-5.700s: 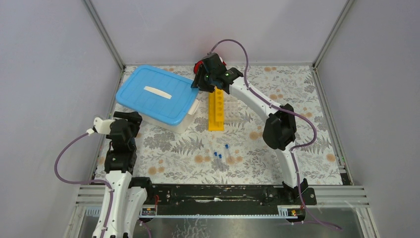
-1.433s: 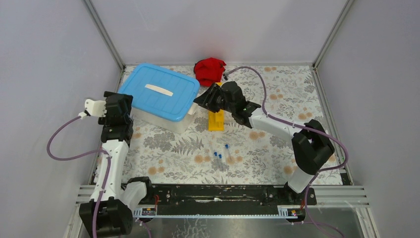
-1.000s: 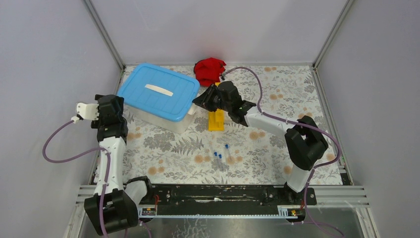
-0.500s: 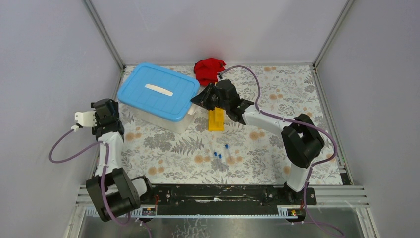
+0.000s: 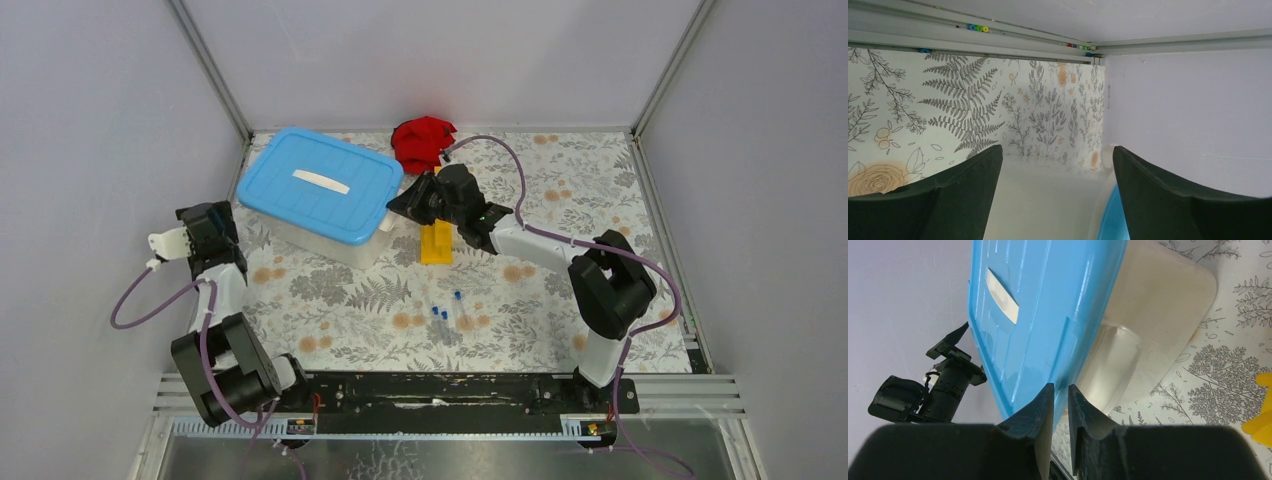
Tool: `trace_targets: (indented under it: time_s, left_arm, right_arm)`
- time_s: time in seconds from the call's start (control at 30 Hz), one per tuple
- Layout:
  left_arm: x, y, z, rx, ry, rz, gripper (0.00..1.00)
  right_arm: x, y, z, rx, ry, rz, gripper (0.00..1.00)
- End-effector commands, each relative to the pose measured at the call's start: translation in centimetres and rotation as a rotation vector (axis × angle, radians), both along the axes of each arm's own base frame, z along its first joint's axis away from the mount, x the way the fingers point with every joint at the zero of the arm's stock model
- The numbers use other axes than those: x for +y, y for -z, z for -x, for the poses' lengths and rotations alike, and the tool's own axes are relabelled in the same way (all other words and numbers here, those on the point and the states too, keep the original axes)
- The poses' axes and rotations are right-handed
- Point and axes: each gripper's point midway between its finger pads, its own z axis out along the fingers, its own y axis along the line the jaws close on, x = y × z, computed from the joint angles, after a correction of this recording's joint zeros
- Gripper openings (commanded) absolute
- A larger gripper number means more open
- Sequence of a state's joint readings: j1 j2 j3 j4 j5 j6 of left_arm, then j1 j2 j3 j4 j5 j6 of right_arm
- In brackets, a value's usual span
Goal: Organize the chemistry lab equipment
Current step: Adjust the storage box at the center of the board.
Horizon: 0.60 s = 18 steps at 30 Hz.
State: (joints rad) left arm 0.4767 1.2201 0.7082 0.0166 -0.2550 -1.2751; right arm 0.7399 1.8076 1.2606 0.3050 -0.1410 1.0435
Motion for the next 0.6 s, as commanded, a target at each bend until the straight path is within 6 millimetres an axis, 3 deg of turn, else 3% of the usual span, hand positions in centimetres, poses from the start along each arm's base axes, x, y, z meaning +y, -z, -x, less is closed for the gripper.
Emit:
trace_targets:
  time_s: [0.0,0.23,0.57]
  left_arm:
    - [0.5,-0.2,-1.3,-0.177,0.008,0.073,0.88]
    - [0.3,-0.2,-3.4,-0.372,0.058,0.16,0.83]
    - [-0.2,-0.5,-5.5,-0.396,0.151,0.168,0.81]
  right_arm:
    - [0.2,-3.5,0.8,-0.086,-0.019,-0.058,0.23]
    - [0.1,-3.3,1.0,-0.087,-0.025,-0.061,0.21]
    - [0.6,-2.4,1.0,-0.067,-0.034,-0.067,0.17]
